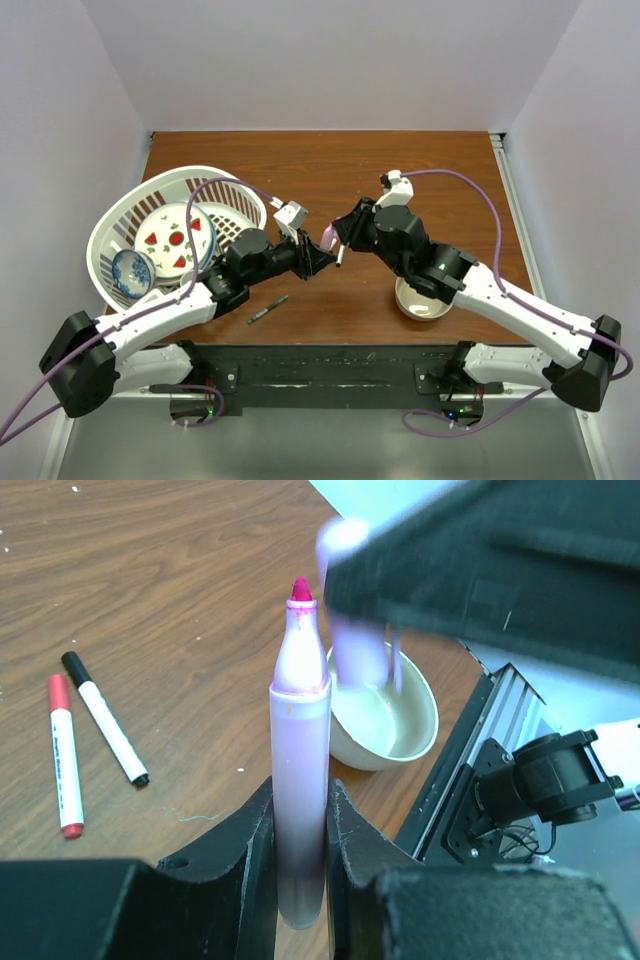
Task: Insert the pens into the pen caps
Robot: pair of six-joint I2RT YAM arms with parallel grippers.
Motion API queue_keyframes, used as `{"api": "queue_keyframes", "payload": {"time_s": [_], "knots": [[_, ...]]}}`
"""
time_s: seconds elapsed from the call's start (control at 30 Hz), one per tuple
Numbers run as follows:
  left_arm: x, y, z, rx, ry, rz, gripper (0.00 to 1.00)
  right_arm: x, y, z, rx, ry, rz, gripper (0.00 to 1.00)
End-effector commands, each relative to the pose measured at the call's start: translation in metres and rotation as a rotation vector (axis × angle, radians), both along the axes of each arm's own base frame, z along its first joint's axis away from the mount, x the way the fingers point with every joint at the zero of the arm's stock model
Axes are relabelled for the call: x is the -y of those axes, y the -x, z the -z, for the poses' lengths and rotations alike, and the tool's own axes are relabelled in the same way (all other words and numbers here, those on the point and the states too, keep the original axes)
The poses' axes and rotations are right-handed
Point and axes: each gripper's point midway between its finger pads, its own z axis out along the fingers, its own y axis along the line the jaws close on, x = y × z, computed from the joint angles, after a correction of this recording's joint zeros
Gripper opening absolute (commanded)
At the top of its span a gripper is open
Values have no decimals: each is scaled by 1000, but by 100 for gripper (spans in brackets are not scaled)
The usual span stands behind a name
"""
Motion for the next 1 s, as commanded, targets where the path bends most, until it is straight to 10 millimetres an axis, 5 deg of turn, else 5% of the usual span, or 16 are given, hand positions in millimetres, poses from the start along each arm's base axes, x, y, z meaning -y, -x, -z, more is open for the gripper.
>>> {"api": "queue_keyframes", "payload": {"time_s": [0.0, 0.77, 0.97], "knots": [[1, 4, -17, 73, 44, 24, 0, 6, -13, -42, 88, -18, 65, 0], [0, 7, -23, 89, 55, 33, 0, -9, -25, -39, 92, -2, 55, 0], [1, 7, -15, 74, 44, 36, 0, -10, -27, -53, 114, -1, 56, 0]]}}
